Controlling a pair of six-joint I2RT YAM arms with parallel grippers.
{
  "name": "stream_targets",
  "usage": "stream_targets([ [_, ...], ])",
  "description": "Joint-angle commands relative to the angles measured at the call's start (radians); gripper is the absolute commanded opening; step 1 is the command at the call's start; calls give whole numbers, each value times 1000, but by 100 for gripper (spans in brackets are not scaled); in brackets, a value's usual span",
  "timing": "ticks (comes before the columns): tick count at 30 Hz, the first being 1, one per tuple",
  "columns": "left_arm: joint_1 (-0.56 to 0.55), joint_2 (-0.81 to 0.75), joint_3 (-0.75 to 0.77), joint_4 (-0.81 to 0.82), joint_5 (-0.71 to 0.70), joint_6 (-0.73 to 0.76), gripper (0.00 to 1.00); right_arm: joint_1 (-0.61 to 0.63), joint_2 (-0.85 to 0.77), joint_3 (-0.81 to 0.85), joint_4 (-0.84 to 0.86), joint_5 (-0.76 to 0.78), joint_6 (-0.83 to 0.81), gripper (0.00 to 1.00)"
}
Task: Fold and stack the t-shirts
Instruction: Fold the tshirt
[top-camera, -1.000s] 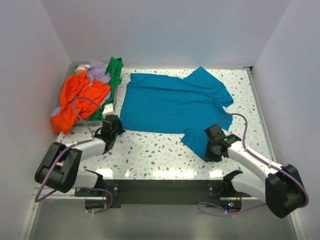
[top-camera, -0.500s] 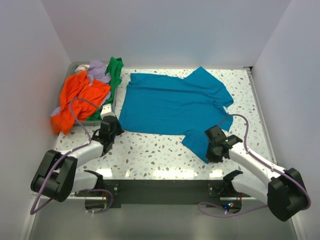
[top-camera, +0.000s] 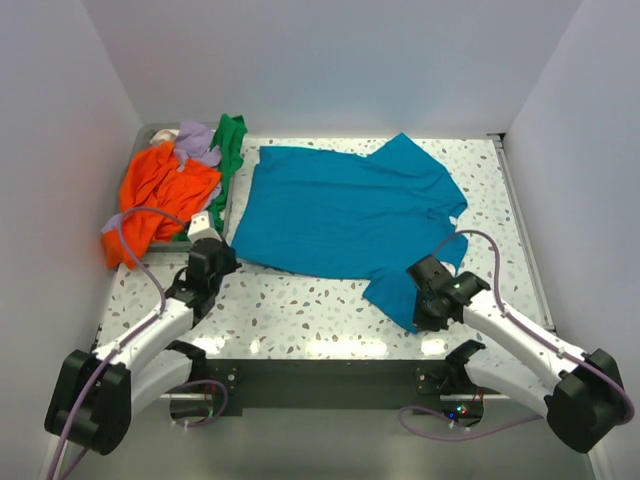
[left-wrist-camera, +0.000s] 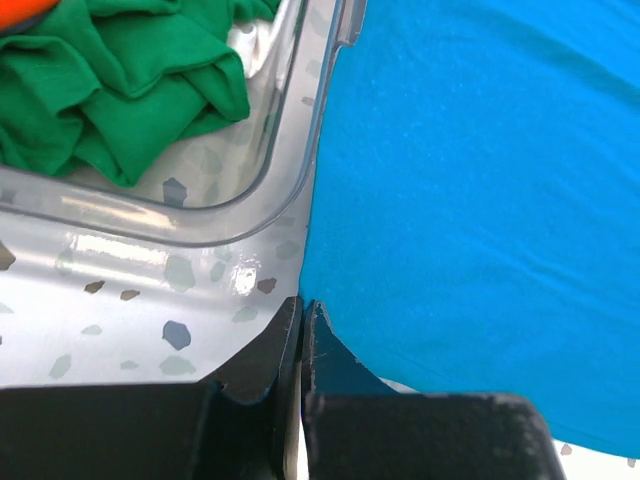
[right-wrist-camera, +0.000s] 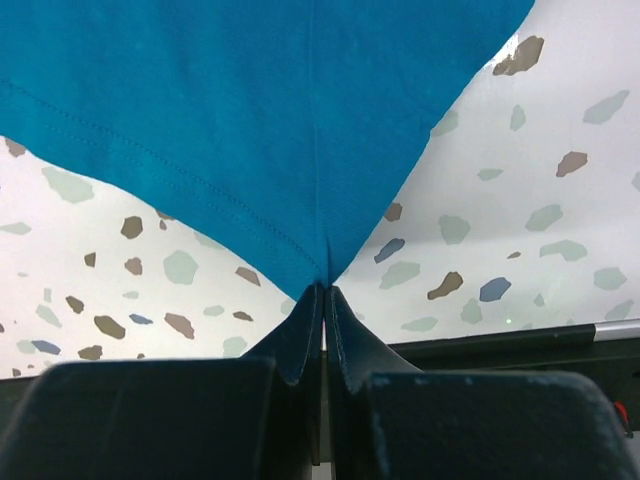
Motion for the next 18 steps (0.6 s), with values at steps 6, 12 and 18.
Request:
stream_targets([
  [6,1,-103,-47,-68,7,-32,0,36,-100,97,-119,38,35,0],
  [12,-2,21,7,-2,62,9,0,36,-90,174,-63,116,2,0],
  [18,-4,135,86,55,94,56,0,36,48,287,31,248,-69,0],
])
